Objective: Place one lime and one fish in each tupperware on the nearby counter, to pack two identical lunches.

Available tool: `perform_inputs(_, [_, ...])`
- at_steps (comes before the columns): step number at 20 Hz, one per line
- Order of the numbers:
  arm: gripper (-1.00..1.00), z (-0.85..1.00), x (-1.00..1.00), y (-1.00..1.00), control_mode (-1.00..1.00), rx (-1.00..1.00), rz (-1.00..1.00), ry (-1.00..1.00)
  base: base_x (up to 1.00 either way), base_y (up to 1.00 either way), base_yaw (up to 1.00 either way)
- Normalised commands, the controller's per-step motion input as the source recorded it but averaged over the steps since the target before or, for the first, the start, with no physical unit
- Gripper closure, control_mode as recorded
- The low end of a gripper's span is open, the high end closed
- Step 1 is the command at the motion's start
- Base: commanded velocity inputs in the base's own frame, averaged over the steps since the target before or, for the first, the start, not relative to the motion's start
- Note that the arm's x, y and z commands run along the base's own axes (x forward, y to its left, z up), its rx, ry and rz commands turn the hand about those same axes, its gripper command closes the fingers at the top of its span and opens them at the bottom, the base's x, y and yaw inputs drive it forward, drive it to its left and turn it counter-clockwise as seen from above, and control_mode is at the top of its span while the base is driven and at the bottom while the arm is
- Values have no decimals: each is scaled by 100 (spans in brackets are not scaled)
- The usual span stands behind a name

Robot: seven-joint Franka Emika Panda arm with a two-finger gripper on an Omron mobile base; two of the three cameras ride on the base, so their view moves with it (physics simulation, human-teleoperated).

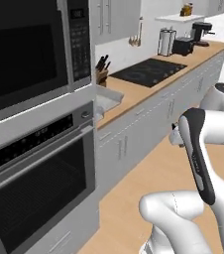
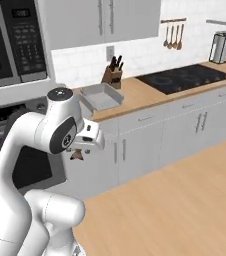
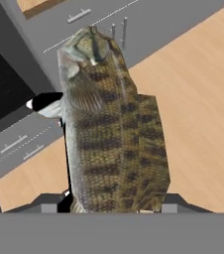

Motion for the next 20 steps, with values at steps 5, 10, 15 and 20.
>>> perform_inputs(5, [100, 0, 0, 0, 100, 0, 0, 0, 100, -7, 46])
perform_inputs(10, [100, 0, 0, 0, 100, 0, 0, 0, 79, -56, 53])
perform_inputs(15, [100, 0, 0, 0, 100, 0, 0, 0, 49, -75, 65])
perform_inputs(20, [100, 0, 0, 0, 100, 0, 0, 0, 82, -49, 70])
